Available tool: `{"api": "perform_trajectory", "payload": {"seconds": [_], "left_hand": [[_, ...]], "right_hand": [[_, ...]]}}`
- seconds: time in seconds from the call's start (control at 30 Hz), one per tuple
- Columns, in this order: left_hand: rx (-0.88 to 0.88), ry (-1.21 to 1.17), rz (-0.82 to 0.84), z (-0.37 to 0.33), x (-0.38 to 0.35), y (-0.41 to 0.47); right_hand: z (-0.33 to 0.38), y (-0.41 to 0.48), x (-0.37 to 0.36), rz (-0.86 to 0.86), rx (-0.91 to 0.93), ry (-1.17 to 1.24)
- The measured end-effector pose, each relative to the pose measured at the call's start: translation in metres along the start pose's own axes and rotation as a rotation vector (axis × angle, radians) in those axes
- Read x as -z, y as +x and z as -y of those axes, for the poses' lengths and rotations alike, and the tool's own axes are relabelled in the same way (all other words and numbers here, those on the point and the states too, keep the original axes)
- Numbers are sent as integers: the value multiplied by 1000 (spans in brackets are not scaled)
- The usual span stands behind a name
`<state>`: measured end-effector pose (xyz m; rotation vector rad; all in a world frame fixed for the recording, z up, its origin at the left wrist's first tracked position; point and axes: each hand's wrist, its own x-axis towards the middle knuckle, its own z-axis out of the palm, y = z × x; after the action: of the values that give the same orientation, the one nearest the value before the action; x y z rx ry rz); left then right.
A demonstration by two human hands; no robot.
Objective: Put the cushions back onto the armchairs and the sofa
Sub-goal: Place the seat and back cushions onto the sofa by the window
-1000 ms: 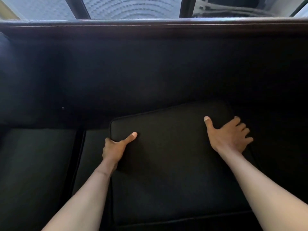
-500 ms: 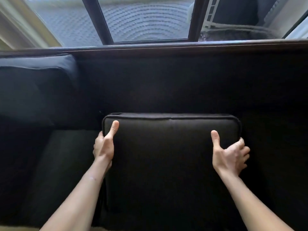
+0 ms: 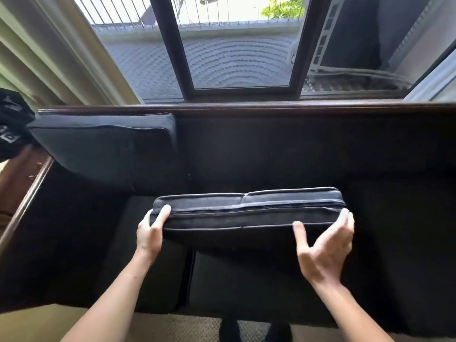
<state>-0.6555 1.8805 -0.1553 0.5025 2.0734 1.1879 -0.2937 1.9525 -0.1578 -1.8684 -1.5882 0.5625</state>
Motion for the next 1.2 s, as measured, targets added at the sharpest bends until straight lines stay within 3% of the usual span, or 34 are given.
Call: {"api": "perform_trajectory", "payload": {"seconds": [0.07,0.17,0.27,0.37,0.43,0.87,1.03,1.2], "left_hand": [[-21,79,65,-5,2,-6],[-62,172,132,-13,-4,-13],[-40,201,283,-12,11,-7],[-48,349,513,-9,31,3],[-93,514,534,-9,36,9],[-164,381,516,15,49,-11],[-307,376,476,-27,44,-50],[-551,370,436,-111,28,-94]], "right_hand": [[33,-4,-7,63,239,-159],[75,-6,-29,347,522,-399],[101,-2,-59,605,621,-606],[122,8,-79,661,706,-760],[128,10,-86,700,768,-807],[99,-31,-61,513,830,-624],[95,-21,-15,475,822,-532],[92,0,46,424,701,-274]]}}
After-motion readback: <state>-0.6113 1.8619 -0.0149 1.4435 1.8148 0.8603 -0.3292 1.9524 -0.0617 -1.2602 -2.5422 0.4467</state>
